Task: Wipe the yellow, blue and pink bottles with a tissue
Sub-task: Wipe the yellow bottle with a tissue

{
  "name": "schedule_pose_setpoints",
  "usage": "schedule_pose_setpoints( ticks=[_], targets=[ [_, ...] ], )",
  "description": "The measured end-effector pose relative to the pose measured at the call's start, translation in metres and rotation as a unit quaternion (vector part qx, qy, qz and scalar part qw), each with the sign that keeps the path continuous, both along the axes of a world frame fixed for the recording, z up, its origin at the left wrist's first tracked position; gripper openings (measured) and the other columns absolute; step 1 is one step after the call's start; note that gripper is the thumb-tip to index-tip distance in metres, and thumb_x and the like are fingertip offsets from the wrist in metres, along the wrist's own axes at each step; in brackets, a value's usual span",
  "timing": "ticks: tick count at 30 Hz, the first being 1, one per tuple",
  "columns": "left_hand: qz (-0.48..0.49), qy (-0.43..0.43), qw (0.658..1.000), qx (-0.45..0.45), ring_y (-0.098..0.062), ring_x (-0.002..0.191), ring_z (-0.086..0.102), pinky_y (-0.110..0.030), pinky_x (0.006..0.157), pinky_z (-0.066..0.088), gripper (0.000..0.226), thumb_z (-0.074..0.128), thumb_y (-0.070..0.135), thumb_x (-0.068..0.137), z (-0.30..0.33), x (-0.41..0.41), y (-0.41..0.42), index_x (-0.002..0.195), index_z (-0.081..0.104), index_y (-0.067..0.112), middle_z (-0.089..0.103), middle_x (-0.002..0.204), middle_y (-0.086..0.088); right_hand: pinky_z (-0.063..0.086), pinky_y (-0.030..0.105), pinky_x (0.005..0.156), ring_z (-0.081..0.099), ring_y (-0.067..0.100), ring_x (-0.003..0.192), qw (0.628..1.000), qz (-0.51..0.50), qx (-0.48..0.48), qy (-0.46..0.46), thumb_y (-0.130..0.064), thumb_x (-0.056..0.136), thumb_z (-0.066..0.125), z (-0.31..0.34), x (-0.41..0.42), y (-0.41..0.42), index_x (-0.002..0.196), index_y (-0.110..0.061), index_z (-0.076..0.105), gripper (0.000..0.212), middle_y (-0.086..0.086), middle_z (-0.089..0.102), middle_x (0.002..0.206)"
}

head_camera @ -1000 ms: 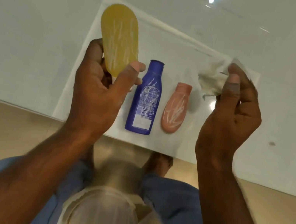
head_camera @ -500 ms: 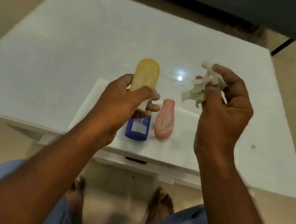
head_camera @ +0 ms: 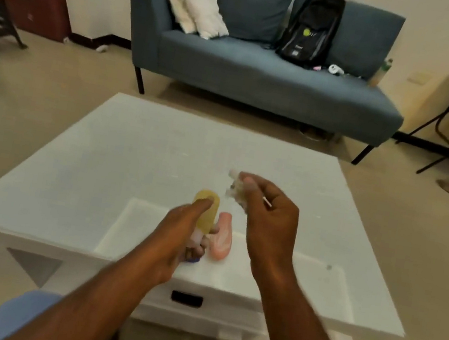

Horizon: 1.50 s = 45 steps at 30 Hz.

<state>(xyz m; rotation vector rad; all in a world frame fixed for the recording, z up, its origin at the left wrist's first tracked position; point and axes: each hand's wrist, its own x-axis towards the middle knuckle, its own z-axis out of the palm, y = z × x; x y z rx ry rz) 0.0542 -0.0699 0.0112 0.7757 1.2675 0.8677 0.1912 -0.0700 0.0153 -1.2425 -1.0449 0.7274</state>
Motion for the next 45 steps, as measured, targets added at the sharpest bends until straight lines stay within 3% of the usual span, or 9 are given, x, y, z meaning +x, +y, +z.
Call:
schedule_pose_setpoints(
  ticks=[6,13,17,21,24,31,36,42,45],
  targets=[
    [-0.021,-0.133,0.988,-0.08,-0.017,0.046,0.05,-0.021,0.044,0.043,0.058,0.031,0.043,0.104,0.01,0.016,0.017,0.079,0.063,0.002,0.062,0.073,-0.015,0.061,0.02,0.085,0.076,0.002,0.099,0.996,-0.019,-0.007,-0.085,-0.007,0.099,0.069,-0.028,0.022,0.009,0.122,-0.03,0.075,0.033,-0.018,0.079,0.111],
    [0.002,-0.12,0.989,-0.09,-0.025,0.054,0.057,-0.03,0.053,0.051,0.044,0.047,0.034,0.1,-0.01,0.022,0.034,0.101,0.063,-0.007,0.065,0.066,-0.018,0.059,0.025,0.082,0.072,0.01,0.102,0.977,0.01,0.023,-0.21,-0.002,0.089,0.077,-0.041,0.017,0.021,0.102,-0.032,0.079,0.032,-0.018,0.075,0.105],
    [0.034,-0.089,0.995,-0.034,-0.033,0.066,0.057,-0.038,0.065,0.048,0.051,0.047,0.035,0.1,-0.014,0.02,0.035,0.066,0.074,0.009,0.065,0.069,-0.019,0.054,0.017,0.083,0.069,0.009,0.108,0.965,0.065,0.03,-0.253,-0.015,0.086,0.072,-0.04,0.008,0.016,0.104,-0.035,0.079,0.027,-0.02,0.072,0.109],
    [-0.034,0.041,0.998,0.026,-0.022,0.061,0.053,-0.029,0.057,0.042,0.046,0.045,0.041,0.101,-0.016,0.017,0.027,0.09,0.068,0.003,0.06,0.076,-0.015,0.051,0.01,0.082,0.065,0.005,0.106,0.956,0.033,0.052,-0.287,-0.005,0.089,0.076,-0.038,0.017,0.018,0.108,-0.028,0.081,0.031,-0.015,0.067,0.106],
    [-0.068,0.019,0.986,0.151,-0.013,0.05,0.055,-0.028,0.052,0.045,0.045,0.043,0.045,0.101,-0.015,0.009,0.007,0.071,0.063,0.018,0.06,0.059,-0.002,0.051,0.011,0.078,0.066,0.006,0.102,0.955,0.008,0.037,-0.293,-0.001,0.088,0.078,-0.035,0.027,0.017,0.108,-0.026,0.081,0.032,-0.013,0.067,0.103],
    [-0.036,-0.07,0.997,-0.025,-0.016,0.041,0.048,-0.02,0.041,0.039,0.057,0.033,0.042,0.104,-0.012,0.005,0.0,0.078,0.067,0.004,0.056,0.055,-0.013,0.051,0.017,0.088,0.061,0.007,0.111,0.905,0.108,0.097,-0.399,-0.007,0.089,0.071,-0.032,0.013,-0.021,0.113,-0.024,0.078,0.029,-0.01,0.064,0.116],
    [-0.067,-0.034,0.989,0.127,-0.012,0.045,0.045,-0.022,0.049,0.036,0.047,0.035,0.041,0.103,-0.008,0.003,-0.015,0.068,0.056,0.018,0.052,0.052,0.0,0.053,0.013,0.086,0.061,0.004,0.111,0.92,0.028,0.057,-0.388,0.003,0.088,0.073,-0.021,0.023,-0.014,0.103,-0.024,0.081,0.032,-0.007,0.065,0.116],
    [0.014,-0.026,0.998,0.053,-0.041,0.071,0.066,-0.048,0.076,0.058,0.045,0.039,0.043,0.102,-0.004,-0.017,-0.002,0.085,0.07,0.015,0.071,0.08,-0.025,0.055,0.018,0.085,0.067,0.011,0.104,0.931,0.099,0.054,-0.347,-0.024,0.087,0.065,-0.016,-0.023,-0.007,0.103,-0.016,0.08,0.024,-0.006,0.067,0.111],
    [0.007,-0.026,0.998,0.054,-0.031,0.06,0.061,-0.039,0.065,0.053,0.048,0.038,0.044,0.102,-0.003,-0.023,-0.004,0.083,0.068,0.012,0.066,0.071,-0.024,0.06,0.027,0.083,0.069,0.013,0.1,0.947,0.09,0.047,-0.306,-0.018,0.091,0.074,-0.024,-0.028,-0.005,0.102,-0.015,0.079,0.013,-0.006,0.069,0.107]
  ],
)
